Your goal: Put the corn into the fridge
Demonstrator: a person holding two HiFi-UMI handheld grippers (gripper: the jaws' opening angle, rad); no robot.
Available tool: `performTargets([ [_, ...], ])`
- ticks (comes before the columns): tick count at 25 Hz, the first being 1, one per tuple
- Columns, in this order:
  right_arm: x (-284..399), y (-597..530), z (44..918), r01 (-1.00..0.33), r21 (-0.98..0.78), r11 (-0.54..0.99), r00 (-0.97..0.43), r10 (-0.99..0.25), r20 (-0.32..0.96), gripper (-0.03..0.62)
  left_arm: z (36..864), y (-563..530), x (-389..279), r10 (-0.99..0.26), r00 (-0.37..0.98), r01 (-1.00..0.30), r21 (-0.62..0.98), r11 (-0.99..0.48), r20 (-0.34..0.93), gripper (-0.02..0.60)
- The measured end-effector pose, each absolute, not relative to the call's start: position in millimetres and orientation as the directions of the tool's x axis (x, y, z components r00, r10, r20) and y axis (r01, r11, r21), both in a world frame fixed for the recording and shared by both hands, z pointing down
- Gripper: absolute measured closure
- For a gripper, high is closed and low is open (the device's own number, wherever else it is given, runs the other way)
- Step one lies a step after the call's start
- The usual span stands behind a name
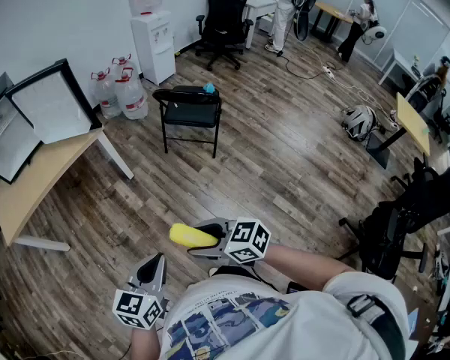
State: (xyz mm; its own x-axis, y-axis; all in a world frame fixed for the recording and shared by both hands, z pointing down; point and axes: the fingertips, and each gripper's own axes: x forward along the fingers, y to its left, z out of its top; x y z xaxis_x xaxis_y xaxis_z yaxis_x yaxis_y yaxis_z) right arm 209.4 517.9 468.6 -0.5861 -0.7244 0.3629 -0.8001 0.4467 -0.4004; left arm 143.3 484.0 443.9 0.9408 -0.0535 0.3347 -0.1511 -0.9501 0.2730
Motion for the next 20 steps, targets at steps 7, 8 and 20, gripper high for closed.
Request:
performTargets([
  [7,198.3,522.3,469.8,-0.807,-0.389,0.444,-0.580,-0.718,0.385,0.342,463.5,489.7,104.1,-0.084,0.948,-0.210,0.406,-0.890,0.307,0.572],
  [8,200.9,521.6,471.7,-0.808,-0.382,0.448,-0.581,-0.713,0.393,0.342,466.0,488.5,102.0,-0.101,0.943,-0.232,0.409,-0.883,0.317,0.572],
  [20,286.1,459.2,465.4,-0.737,-0.305,0.603,-0.670,-0.594,0.445,0.344,454.2,446.1,186.8,-0.330,0.877,-0.434,0.283,-0.855,0.349,0.572],
])
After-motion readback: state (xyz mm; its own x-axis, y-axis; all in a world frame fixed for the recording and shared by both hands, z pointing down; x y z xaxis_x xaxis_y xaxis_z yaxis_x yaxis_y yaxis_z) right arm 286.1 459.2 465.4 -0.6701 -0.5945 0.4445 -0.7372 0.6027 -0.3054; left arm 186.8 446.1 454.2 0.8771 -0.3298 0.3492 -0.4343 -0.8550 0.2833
